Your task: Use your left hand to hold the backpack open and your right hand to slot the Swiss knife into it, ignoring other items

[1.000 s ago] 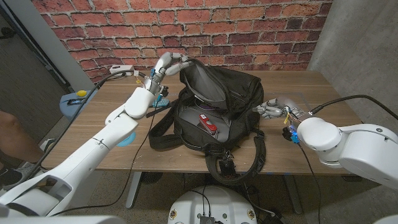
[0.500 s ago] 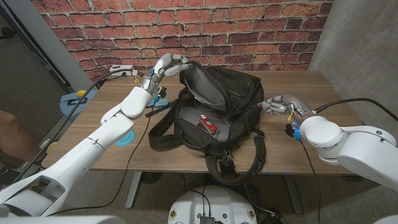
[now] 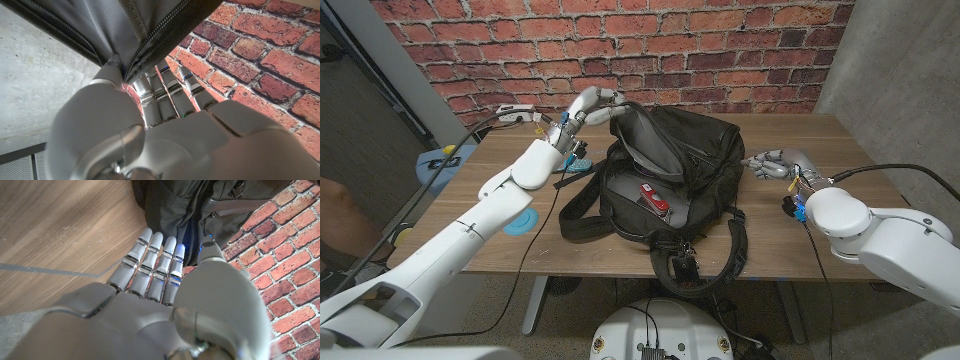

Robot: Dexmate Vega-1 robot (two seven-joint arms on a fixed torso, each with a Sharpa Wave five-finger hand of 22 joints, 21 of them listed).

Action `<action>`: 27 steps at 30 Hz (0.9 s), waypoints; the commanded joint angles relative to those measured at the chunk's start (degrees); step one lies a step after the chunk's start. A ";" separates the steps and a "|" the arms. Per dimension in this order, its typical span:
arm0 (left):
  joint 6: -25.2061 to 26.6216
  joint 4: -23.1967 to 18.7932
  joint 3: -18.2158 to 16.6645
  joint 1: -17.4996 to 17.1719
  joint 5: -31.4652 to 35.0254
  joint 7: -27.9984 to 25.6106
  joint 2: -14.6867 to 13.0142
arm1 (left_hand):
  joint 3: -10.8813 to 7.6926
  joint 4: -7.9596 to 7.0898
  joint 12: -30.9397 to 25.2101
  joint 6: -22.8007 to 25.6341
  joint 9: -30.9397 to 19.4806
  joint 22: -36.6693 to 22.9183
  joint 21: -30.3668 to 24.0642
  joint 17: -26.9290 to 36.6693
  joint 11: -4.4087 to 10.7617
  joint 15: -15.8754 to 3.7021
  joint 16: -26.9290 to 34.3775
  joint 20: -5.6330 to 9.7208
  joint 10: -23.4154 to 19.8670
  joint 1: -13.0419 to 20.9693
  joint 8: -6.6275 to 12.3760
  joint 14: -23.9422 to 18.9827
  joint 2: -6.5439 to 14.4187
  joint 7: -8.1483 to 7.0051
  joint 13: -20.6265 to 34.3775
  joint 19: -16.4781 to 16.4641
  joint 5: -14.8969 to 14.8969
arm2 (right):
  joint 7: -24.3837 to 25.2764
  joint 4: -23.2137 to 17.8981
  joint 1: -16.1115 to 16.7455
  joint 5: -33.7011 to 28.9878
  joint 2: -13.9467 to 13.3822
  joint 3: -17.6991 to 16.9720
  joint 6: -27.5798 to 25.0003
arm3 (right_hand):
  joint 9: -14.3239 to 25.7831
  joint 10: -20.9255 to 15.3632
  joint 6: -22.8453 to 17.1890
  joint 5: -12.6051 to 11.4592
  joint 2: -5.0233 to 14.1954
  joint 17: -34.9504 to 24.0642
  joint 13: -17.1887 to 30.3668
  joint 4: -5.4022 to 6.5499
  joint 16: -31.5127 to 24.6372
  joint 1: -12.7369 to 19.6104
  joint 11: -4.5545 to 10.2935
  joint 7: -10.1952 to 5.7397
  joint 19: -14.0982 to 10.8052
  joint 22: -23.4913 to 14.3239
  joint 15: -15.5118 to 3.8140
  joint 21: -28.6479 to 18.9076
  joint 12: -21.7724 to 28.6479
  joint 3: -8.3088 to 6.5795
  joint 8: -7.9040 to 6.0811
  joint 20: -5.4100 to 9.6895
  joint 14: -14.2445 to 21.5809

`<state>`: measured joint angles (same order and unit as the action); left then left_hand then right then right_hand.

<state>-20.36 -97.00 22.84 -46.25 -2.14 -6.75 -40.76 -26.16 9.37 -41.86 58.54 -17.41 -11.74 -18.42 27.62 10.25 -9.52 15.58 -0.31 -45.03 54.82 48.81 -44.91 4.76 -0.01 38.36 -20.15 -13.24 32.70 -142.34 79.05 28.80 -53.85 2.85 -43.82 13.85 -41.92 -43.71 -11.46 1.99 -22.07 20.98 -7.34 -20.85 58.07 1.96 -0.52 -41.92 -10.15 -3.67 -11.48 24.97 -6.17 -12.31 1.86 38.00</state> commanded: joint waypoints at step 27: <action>-7.71 2.91 2.58 6.04 -0.97 17.80 -6.18 | -0.01 -0.41 0.45 -0.53 0.25 -0.06 -0.12 0.20 0.77 -0.60 -0.99 0.44 0.65 -0.66 0.29 1.66 0.54 -0.27 0.36 0.95 0.24 | -2.20 9.47 -3.76 -3.50 3.94 2.45 7.98 | -0.06 0.10 -0.30 0.40 0.96 -0.14 -0.02 -0.25 -0.27 -0.05 0.26 -0.32 -0.16 -0.15 -4.69 -0.53 -0.42 0.04 -0.26 0.50 -0.34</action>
<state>-27.88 -93.89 24.57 -42.02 -2.86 5.59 -44.93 -26.14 9.39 -41.44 58.13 -16.92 -11.74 -18.42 27.77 10.76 -10.24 14.82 0.31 -44.49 54.33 48.99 -43.57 5.18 -0.43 38.48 -19.53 -13.24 31.02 -135.33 76.18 25.54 -50.80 4.88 -37.79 13.86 -41.71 -43.91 -11.23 2.52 -22.07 20.99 -7.34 -20.85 57.99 2.17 -0.72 -41.92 -10.15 -3.45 -11.48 24.56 -6.17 -12.31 1.85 37.79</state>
